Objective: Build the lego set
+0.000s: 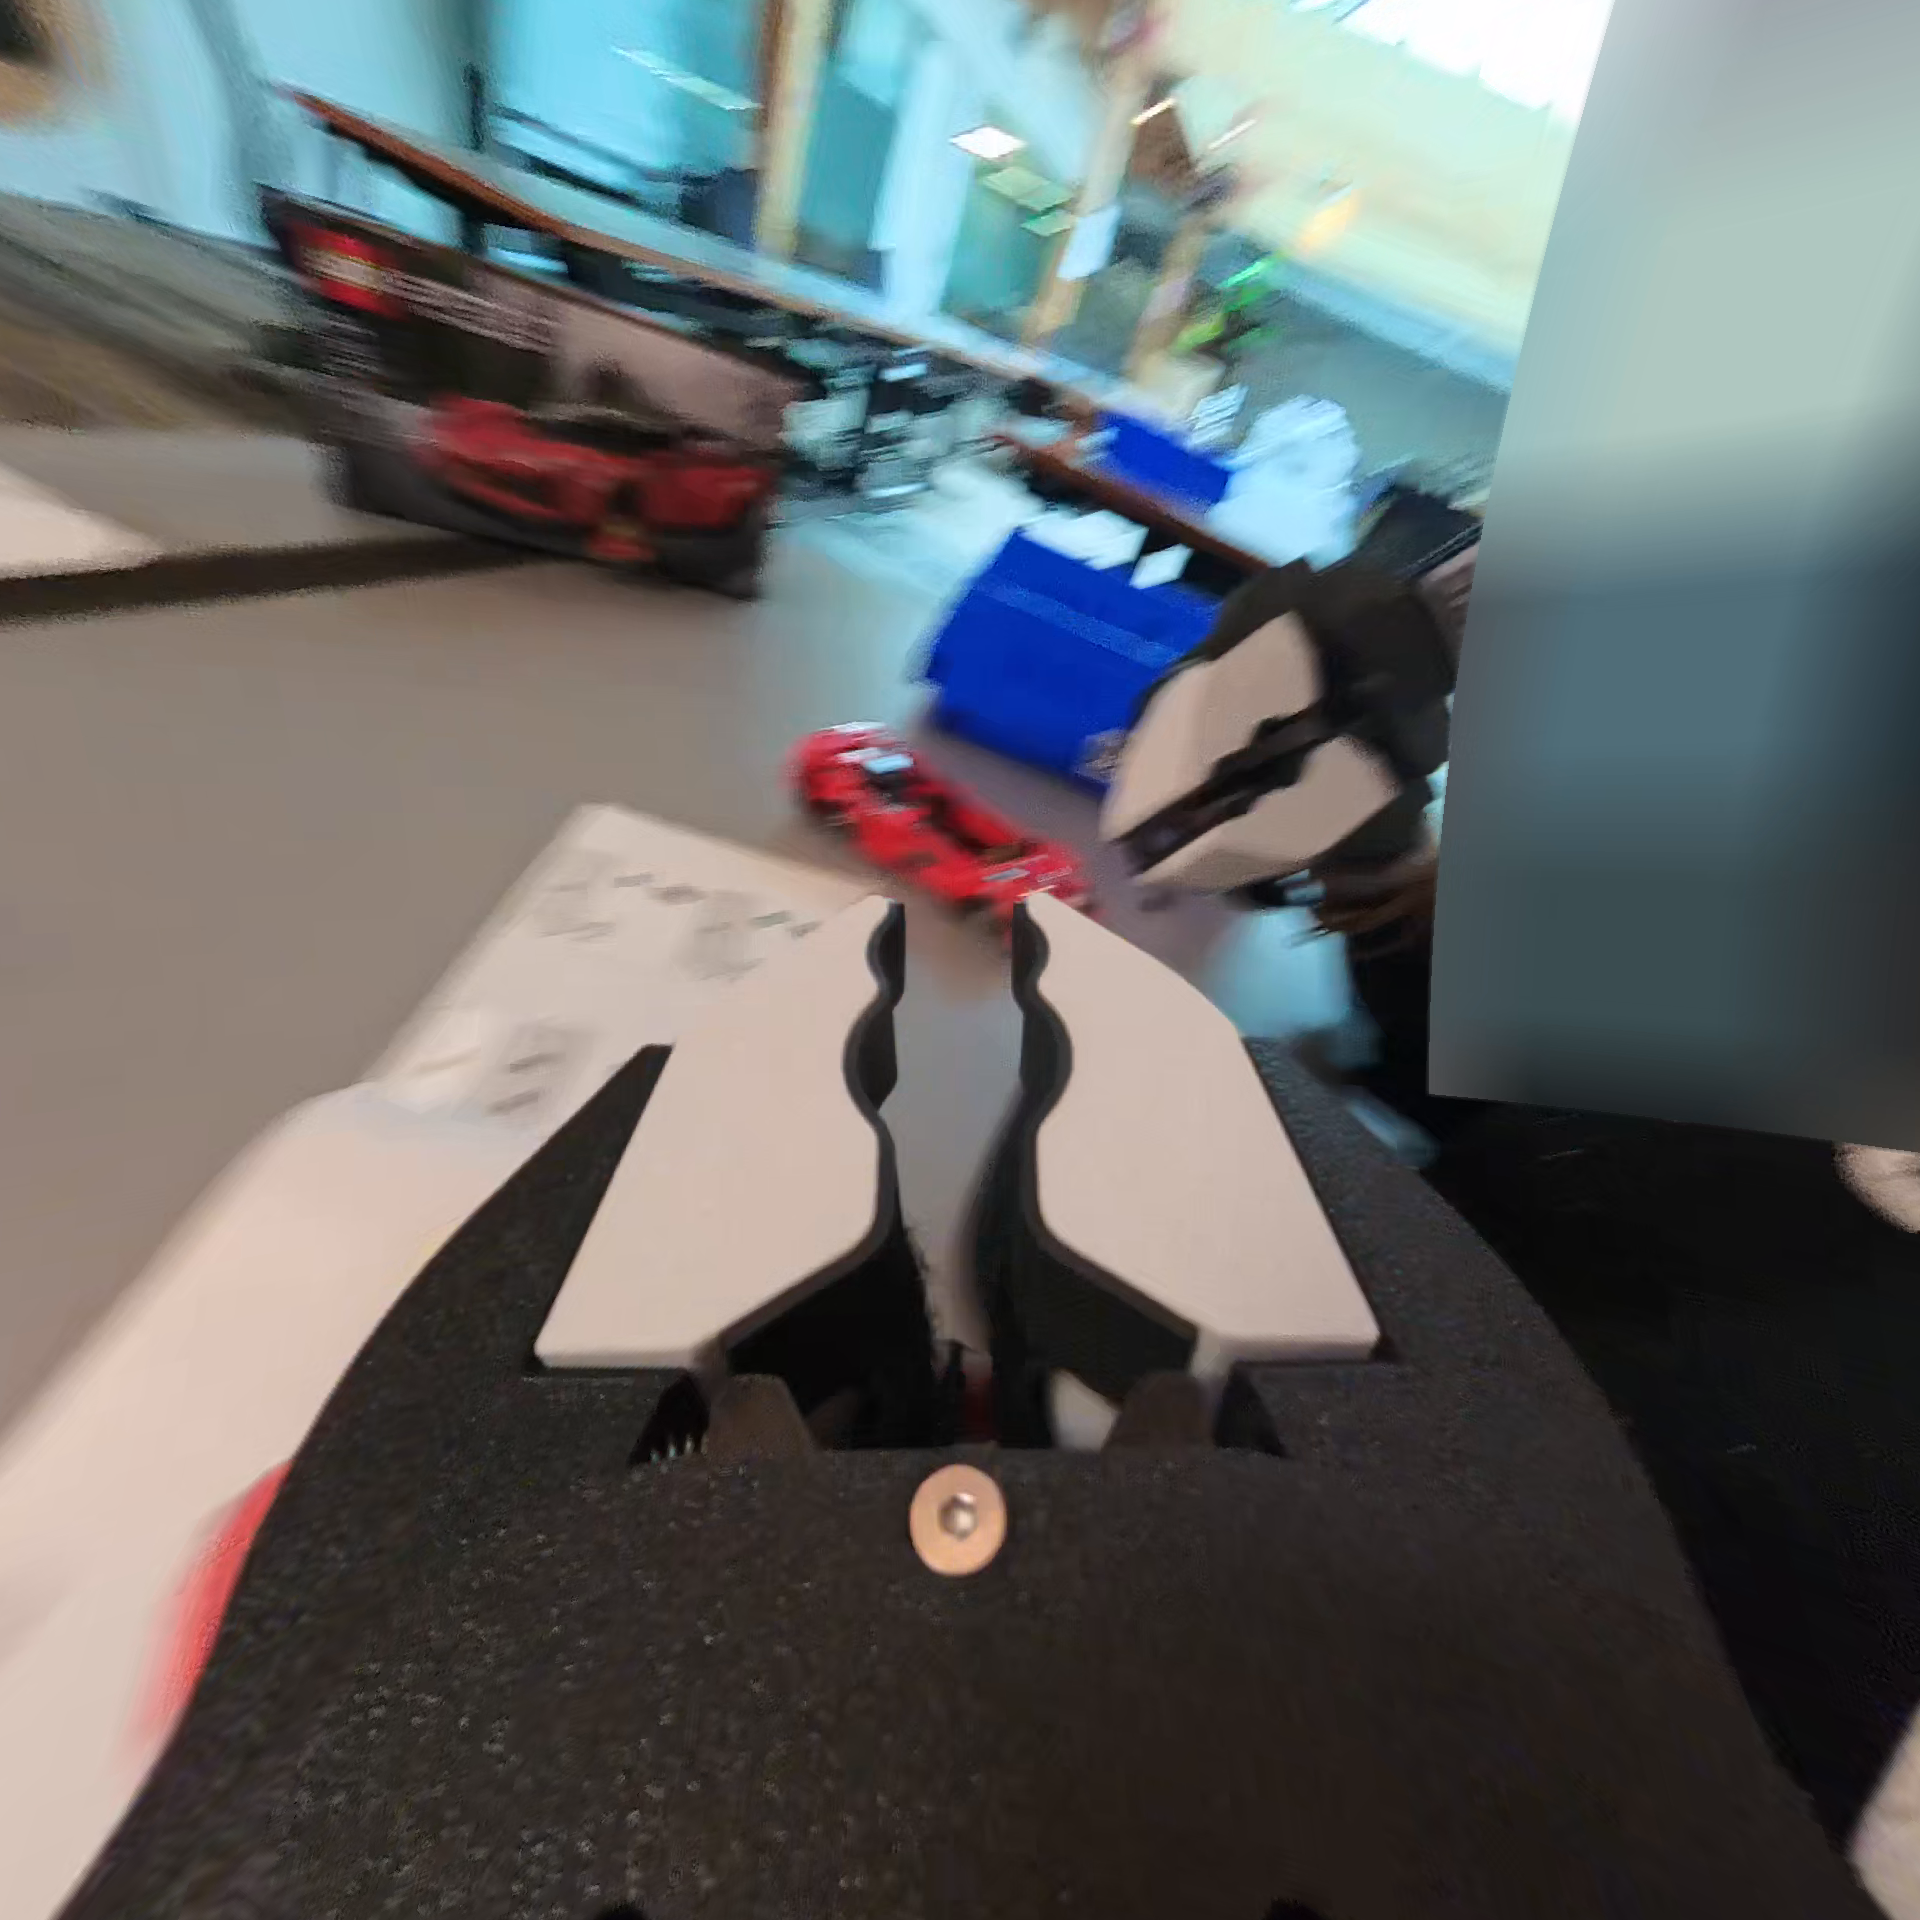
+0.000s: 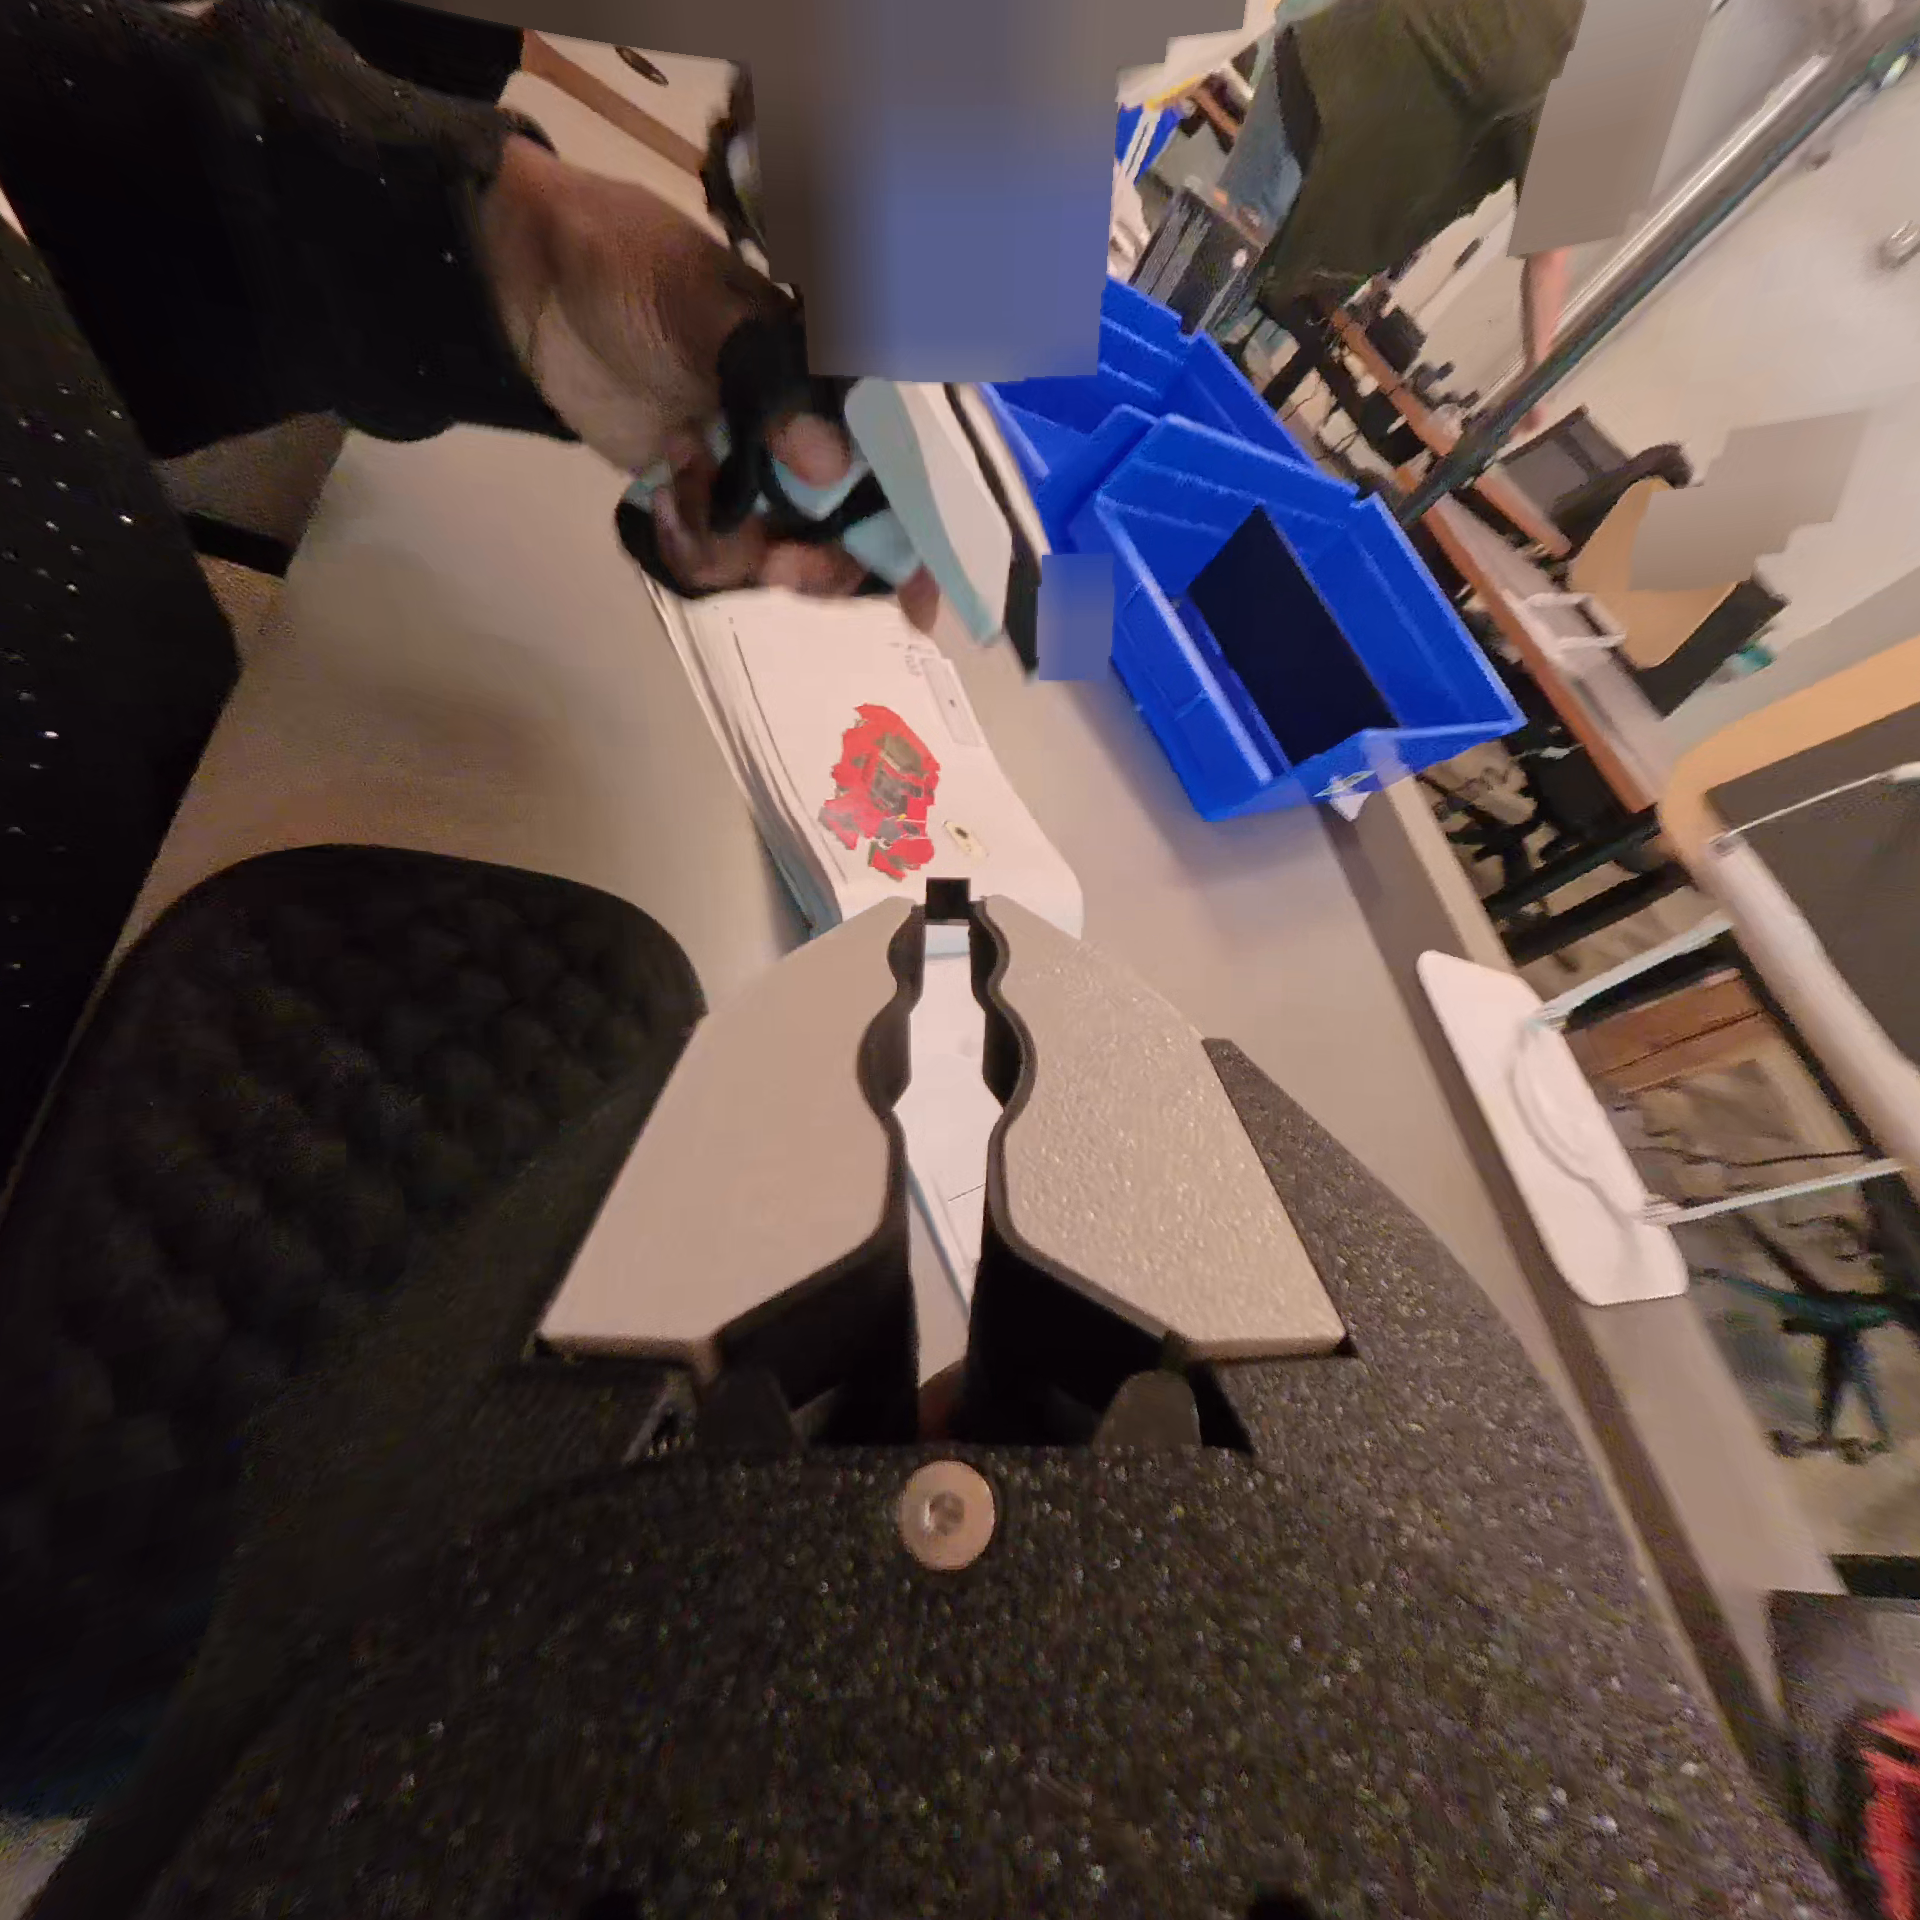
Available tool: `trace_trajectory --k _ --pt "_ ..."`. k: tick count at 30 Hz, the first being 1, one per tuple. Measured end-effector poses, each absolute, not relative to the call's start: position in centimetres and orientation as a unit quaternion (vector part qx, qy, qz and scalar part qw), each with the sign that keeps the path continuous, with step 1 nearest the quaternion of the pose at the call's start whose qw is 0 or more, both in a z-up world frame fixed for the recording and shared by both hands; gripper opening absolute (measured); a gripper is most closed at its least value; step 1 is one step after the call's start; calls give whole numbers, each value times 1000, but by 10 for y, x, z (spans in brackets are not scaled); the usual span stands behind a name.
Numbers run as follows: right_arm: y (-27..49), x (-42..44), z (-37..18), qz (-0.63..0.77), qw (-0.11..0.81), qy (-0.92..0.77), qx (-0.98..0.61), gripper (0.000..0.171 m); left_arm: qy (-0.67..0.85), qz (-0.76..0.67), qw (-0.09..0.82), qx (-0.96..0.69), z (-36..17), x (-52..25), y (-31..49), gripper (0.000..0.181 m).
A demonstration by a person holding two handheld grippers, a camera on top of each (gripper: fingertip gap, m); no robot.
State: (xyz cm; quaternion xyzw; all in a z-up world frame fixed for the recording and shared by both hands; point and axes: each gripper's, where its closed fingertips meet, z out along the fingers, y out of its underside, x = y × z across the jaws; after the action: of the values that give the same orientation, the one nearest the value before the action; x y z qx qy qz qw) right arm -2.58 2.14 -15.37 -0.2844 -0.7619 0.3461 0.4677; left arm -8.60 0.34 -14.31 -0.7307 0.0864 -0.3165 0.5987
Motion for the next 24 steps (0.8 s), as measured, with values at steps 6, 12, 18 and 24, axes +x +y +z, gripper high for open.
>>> trace_trajectory --k 6,12,18,24 --pt "24 -36 -169 414 399 -751 -325 8 47 9 521 -852 -184 -192 -38 20" --pt "17 -62 -196 406 341 -774 -347 8 77 7 456 -886 -220 -193 -42 19" --pt "8 -94 -219 382 288 -799 -363 8 109 -22 440 -891 -244 -184 -37 16" --pt "8 -104 -231 367 258 -810 -377 8 124 -69 461 -876 -246 -174 -32 16"
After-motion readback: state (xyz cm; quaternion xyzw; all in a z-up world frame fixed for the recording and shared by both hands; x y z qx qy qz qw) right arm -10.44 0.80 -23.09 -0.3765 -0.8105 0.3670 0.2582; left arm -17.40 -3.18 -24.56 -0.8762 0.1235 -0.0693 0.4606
